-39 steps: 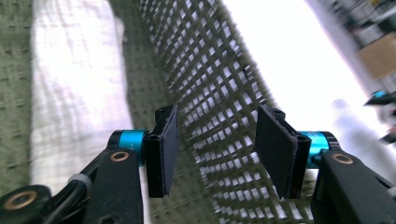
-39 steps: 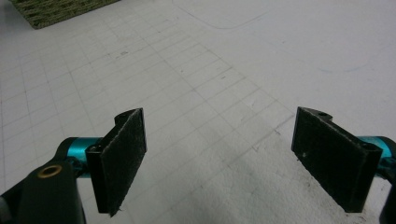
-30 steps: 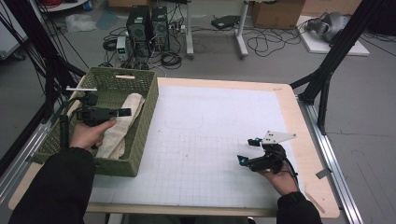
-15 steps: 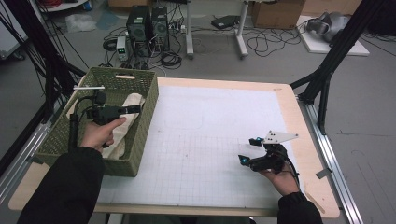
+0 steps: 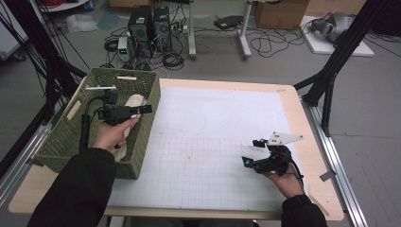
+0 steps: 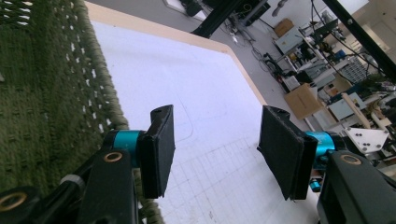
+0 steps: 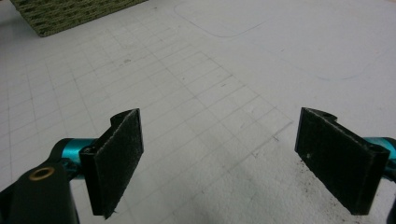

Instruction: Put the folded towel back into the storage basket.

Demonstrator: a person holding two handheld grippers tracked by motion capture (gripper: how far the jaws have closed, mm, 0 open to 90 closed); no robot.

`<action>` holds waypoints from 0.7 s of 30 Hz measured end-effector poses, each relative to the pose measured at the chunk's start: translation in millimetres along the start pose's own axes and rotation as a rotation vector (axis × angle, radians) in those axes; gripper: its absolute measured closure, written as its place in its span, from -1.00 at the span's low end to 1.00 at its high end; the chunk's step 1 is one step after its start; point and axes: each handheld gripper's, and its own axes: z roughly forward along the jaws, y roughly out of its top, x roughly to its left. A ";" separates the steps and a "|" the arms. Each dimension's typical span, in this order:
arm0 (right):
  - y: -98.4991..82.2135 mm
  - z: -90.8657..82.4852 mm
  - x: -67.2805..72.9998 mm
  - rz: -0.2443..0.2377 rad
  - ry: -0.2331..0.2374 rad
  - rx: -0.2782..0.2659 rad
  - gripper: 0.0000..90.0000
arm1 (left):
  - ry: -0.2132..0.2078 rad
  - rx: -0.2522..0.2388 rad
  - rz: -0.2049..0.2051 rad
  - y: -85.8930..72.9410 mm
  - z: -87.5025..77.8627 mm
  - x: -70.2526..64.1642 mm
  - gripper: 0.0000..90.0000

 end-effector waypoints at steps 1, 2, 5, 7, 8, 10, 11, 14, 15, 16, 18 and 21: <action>0.1 0.0 -0.3 -0.001 -0.001 0.000 -0.68 | 0.009 -0.002 0.006 -0.2 1.1 -1.9 0.01; 0.2 -0.2 -0.5 -0.002 0.000 0.001 -0.68 | 0.009 -0.005 0.003 -0.3 2.4 -3.4 0.01; 0.6 -0.5 -0.5 -0.004 0.001 -0.003 -0.68 | 0.012 -0.011 0.013 -0.8 6.5 -8.2 0.00; 0.7 -0.8 -0.6 -0.005 0.002 -0.002 -0.68 | 0.009 -0.011 0.017 -1.4 9.7 -12.1 0.00; 0.8 -0.8 -0.7 -0.006 0.001 -0.001 -0.68 | 0.016 -0.012 0.021 -1.5 11.5 -14.3 0.00; 0.8 -0.8 -0.8 -0.005 0.001 -0.001 -0.68 | 0.025 -0.020 0.025 -1.9 14.9 -19.1 0.00; 0.9 -0.8 -0.7 -0.005 0.002 -0.001 -0.68 | 0.023 -0.023 0.029 -2.2 16.8 -21.4 -0.01; 0.9 -0.5 -0.6 -0.005 0.002 -0.002 -0.68 | 0.037 -0.029 0.035 -3.5 24.9 -28.0 -0.04; 1.0 -0.3 -0.8 -0.008 0.002 -0.004 -0.68 | 0.047 -0.033 0.038 -3.9 27.4 -30.0 -0.04; 1.0 -0.3 -0.9 -0.010 0.003 -0.005 -0.68 | 0.061 -0.040 0.043 -4.5 30.1 -32.2 -0.04; 0.9 -0.9 -0.7 -0.008 0.005 -0.002 -0.68 | 0.060 -0.028 0.043 -5.7 36.4 -35.2 -0.04; 1.1 -1.6 -1.2 -0.005 0.005 -0.007 -0.68 | 0.065 -0.017 0.049 -8.1 46.2 -41.2 -0.04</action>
